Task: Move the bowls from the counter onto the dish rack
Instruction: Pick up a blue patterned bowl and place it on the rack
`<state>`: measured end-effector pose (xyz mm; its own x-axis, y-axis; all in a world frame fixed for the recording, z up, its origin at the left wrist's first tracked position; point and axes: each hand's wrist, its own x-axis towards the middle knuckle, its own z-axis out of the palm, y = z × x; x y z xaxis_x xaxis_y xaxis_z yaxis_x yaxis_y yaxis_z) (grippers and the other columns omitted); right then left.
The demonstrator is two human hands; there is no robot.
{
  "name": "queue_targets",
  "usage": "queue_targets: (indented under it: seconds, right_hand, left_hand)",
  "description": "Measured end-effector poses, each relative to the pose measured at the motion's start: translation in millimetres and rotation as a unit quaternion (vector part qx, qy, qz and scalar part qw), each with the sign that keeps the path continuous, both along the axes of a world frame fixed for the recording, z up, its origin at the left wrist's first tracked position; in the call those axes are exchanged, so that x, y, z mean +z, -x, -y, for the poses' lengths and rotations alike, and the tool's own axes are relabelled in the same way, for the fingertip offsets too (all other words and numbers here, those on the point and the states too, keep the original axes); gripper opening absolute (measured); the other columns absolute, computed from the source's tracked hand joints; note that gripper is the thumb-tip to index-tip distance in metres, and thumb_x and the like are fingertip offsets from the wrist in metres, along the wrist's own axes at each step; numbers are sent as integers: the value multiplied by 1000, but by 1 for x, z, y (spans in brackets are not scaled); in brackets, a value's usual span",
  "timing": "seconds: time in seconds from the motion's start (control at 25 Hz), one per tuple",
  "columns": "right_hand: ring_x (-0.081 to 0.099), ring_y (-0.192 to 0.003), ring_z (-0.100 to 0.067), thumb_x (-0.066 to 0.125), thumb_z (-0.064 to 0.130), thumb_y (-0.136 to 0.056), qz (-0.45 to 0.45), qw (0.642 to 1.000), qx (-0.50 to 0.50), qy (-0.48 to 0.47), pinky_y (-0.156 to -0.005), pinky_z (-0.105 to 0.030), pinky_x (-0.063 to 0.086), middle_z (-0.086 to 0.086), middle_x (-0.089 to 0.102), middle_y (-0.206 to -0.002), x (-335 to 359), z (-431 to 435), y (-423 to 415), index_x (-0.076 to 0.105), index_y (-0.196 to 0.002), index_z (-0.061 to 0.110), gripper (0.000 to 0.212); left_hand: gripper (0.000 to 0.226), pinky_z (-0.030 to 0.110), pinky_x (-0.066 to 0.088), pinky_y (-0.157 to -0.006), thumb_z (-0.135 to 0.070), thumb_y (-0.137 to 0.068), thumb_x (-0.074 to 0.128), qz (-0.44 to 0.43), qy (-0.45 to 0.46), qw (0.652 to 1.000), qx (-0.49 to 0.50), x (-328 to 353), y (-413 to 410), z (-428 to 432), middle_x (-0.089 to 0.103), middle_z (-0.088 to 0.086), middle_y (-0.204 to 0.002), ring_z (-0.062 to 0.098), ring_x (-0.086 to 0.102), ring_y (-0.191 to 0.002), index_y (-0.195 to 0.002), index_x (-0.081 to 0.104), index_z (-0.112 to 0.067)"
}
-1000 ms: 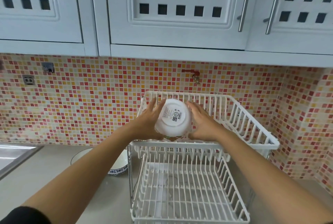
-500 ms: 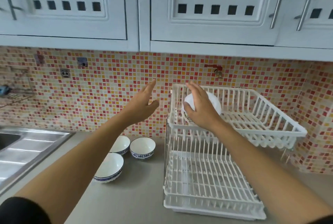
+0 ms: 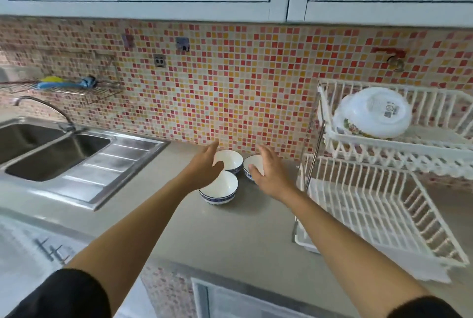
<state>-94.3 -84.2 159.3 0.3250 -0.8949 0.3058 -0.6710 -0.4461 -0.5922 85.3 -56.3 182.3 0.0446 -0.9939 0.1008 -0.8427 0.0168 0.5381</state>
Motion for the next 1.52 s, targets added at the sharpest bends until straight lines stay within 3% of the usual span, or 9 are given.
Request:
queue_targets:
  seconds: [0.32, 0.64, 0.8, 0.92, 1.04, 1.28, 1.52]
  right_hand:
    - [12, -146, -22, 43, 29, -96, -46, 988, -37, -145, -118, -34, 15, -12, 16, -157, -99, 61, -39, 20, -147, 3, 61]
    - [37, -131, -32, 44, 26, -96, -53, 971, -107, -209, -101, -35, 35, -18, 32, -145, -153, 141, -82, 32, -136, -2, 51]
    - [42, -128, -34, 43, 30, -96, -87, 957, -119, -251, -97, -36, 37, -21, 39, -141, -178, 172, -86, 31, -137, -2, 54]
    - [47, -124, -37, 36, 27, -98, -115, 936, -112, -314, -97, -38, 40, -23, 49, -135, -195, 185, -88, 37, -134, -2, 46]
    - [50, -122, -38, 32, 18, -98, -134, 934, -120, -308, -98, -38, 40, -25, 52, -132, -203, 191, -94, 43, -128, -3, 38]
    - [55, -114, -38, 35, 13, -97, -138, 941, -107, -290, -90, -36, 43, -24, 58, -123, -196, 168, -89, 48, -118, -4, 31]
    - [57, -103, -37, 32, 17, -98, -68, 970, -108, -208, -74, -34, 40, -23, 60, -115, -123, 118, -81, 41, -123, -2, 33]
  left_hand:
    - [61, 32, 25, -114, -24, -98, 42, -18, -131, 991, 35, -118, -51, 36, 27, 16, -156, 29, 29, -142, -150, 18, -3]
    - [58, 39, 30, -110, -27, -99, 38, -33, -188, 971, 144, -172, -70, 126, 31, 20, -152, 37, 34, -138, -147, 20, -1]
    - [50, 43, 38, -101, -27, -98, 38, -37, -223, 960, 162, -200, -78, 156, 44, 25, -140, 43, 45, -126, -138, 31, 1]
    - [45, 42, 43, -92, -18, -99, 32, -23, -262, 950, 167, -216, -81, 168, 53, 29, -126, 44, 52, -116, -139, 27, 3]
    - [45, 42, 48, -88, -4, -94, 35, -39, -268, 945, 185, -219, -78, 175, 57, 29, -122, 42, 58, -110, -138, 27, 6]
    - [46, 43, 54, -91, -3, -92, 38, -78, -257, 944, 193, -205, -75, 154, 59, 25, -122, 37, 63, -107, -137, 30, 4]
    - [41, 45, 53, -81, 2, -91, 33, -101, -168, 961, 196, -131, -70, 107, 59, 27, -113, 43, 61, -99, -131, 34, -3]
